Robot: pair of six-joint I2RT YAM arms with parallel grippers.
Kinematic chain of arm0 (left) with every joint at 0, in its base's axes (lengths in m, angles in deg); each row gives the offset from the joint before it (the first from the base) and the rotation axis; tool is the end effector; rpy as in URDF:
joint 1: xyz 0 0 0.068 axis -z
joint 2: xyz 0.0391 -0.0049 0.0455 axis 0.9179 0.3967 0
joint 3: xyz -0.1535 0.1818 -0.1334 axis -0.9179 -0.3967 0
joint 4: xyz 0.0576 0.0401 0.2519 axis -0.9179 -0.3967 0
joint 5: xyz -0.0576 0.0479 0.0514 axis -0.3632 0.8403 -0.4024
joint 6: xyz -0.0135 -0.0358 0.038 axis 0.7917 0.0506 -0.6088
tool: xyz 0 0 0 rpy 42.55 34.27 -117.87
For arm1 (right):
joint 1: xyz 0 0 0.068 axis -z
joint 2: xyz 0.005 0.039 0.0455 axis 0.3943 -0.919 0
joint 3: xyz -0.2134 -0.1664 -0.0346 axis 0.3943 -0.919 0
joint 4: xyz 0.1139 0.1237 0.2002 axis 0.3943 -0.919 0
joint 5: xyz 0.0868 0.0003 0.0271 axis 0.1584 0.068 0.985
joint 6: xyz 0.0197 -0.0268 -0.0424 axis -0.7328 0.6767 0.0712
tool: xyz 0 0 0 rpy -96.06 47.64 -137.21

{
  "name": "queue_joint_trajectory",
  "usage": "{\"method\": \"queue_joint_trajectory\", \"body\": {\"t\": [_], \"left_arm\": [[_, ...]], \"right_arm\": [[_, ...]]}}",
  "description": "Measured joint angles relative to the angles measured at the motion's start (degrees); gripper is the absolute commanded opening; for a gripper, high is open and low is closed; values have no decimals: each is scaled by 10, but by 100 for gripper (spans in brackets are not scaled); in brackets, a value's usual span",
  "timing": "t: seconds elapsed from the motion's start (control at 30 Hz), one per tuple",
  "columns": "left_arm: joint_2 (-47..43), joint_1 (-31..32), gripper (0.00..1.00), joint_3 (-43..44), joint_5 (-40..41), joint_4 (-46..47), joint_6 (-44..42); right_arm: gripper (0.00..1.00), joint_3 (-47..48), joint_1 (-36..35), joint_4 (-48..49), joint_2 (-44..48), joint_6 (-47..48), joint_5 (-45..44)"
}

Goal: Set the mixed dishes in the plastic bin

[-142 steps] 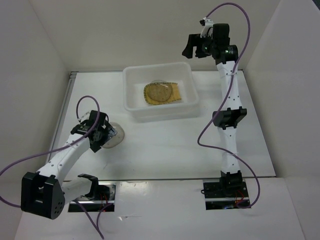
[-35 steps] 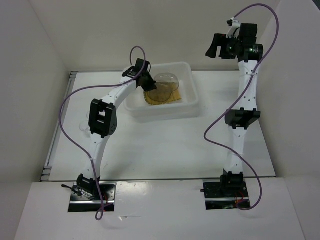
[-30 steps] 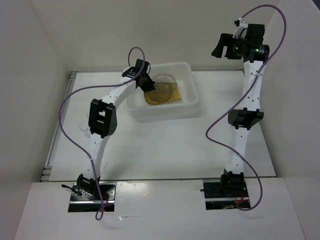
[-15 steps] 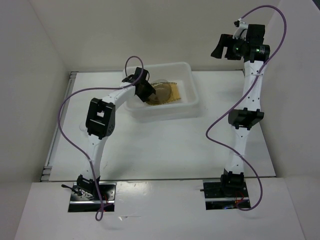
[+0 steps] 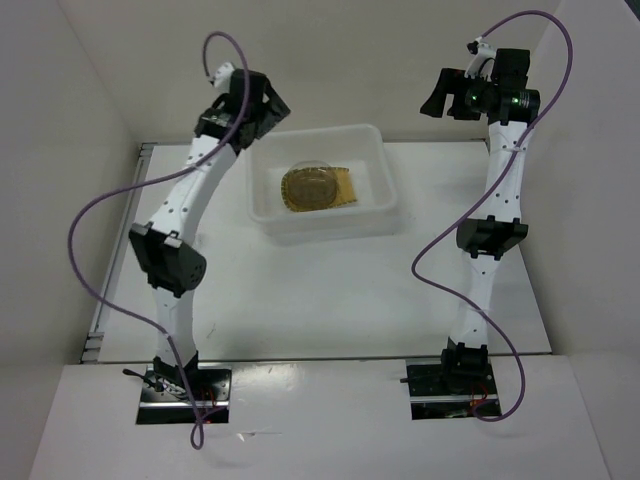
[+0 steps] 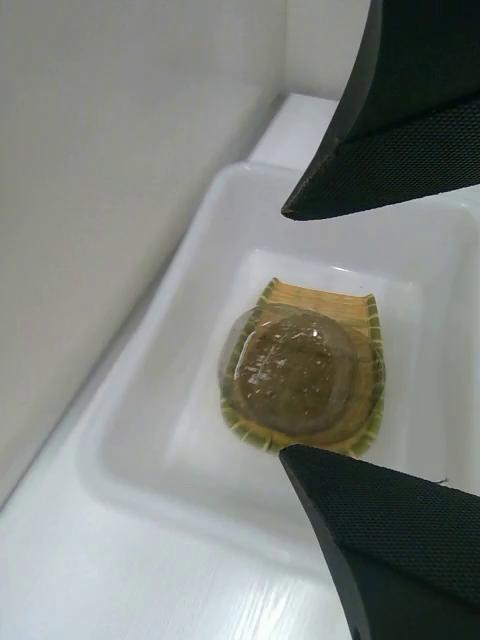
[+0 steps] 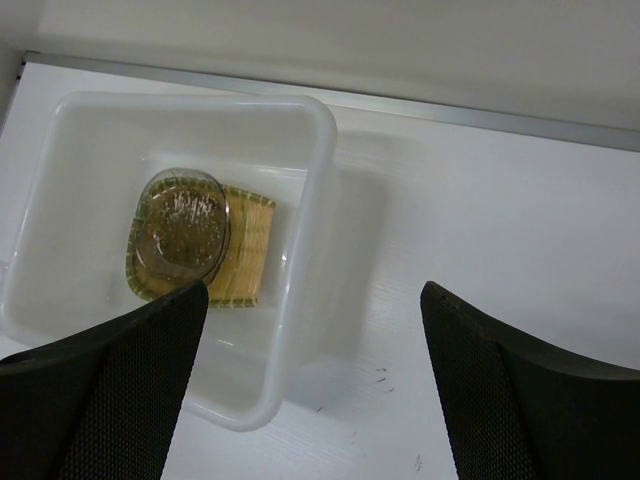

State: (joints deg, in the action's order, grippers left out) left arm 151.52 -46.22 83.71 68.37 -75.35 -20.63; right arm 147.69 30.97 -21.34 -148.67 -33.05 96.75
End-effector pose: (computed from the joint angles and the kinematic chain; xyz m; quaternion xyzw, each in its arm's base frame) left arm 0.4524 -0.1552 0.3947 -0.3371 0.7856 -0.1851 0.4848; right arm 0.4689 -0.0453 0.4210 -0.0730 0.8503 0.2026 0.4802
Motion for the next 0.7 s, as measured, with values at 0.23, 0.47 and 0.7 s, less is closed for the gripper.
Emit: {"method": "queue_joint_trajectory", "body": {"t": [0.23,0.47,0.7], "left_arm": [[-315,-124,98,-263,15,29,-23],[-407,-282,95,-547,-63,6,-56],[-398,-323,85,-634,-84,-27,-97]], "right_arm": [[91,0,-3,-2,0,0,8],[91,0,-5,-2,-2,4,13],[91,0,-9,-2,-14,6,21]]}}
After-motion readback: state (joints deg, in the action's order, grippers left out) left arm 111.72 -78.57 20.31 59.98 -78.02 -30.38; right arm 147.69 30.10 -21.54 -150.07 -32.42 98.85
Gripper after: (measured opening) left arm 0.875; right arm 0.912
